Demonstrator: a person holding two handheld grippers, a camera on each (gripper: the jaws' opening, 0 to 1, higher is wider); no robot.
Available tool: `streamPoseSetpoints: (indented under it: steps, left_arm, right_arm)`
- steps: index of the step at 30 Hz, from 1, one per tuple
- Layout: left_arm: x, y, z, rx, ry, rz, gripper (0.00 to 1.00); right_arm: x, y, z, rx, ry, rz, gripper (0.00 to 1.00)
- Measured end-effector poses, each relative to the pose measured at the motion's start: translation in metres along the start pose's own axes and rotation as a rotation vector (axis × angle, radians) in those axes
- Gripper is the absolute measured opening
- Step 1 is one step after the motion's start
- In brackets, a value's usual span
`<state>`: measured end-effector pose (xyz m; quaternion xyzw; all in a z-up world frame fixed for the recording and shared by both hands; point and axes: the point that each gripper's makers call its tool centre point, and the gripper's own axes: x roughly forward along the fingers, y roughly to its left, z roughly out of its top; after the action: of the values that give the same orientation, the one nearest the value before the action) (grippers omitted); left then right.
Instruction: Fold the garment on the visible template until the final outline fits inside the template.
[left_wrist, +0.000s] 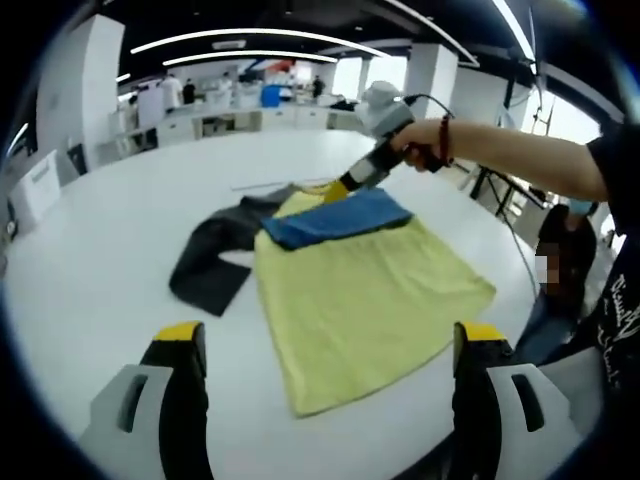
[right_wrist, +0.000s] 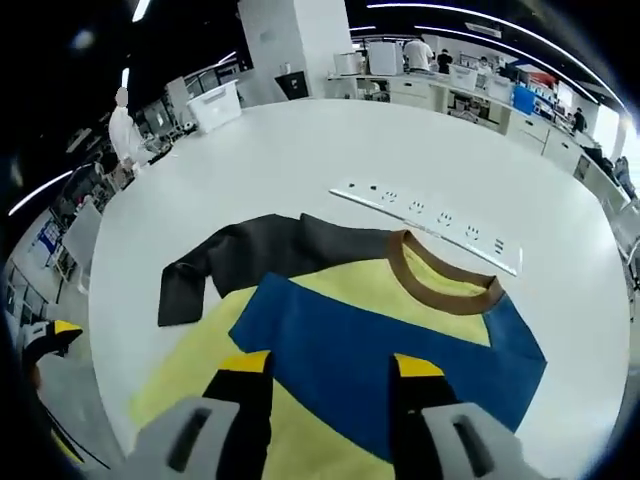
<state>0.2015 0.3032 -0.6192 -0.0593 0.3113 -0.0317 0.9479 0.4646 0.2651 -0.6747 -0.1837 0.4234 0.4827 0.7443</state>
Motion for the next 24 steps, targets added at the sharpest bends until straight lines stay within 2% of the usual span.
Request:
streamPoseSetpoints:
  steps: [5, 15, 24]
  left_arm:
    - [-0.002, -0.001, 0.003, 0.0, -0.006, 0.004, 0.99]
    - [-0.003, -0.005, 0.005, 0.005, -0.006, 0.005, 0.99]
    - [-0.002, -0.008, 0.004, 0.012, 0.003, 0.0, 0.99]
  right_arm:
    - [-0.01, -0.017, -0.014, 0.005, 0.019, -0.021, 0.52]
    - [-0.027, -0.048, -0.042, 0.063, 0.028, -0.057, 0.52]
    - [-0.04, -0.072, -0.064, 0.08, 0.042, -0.089, 0.51]
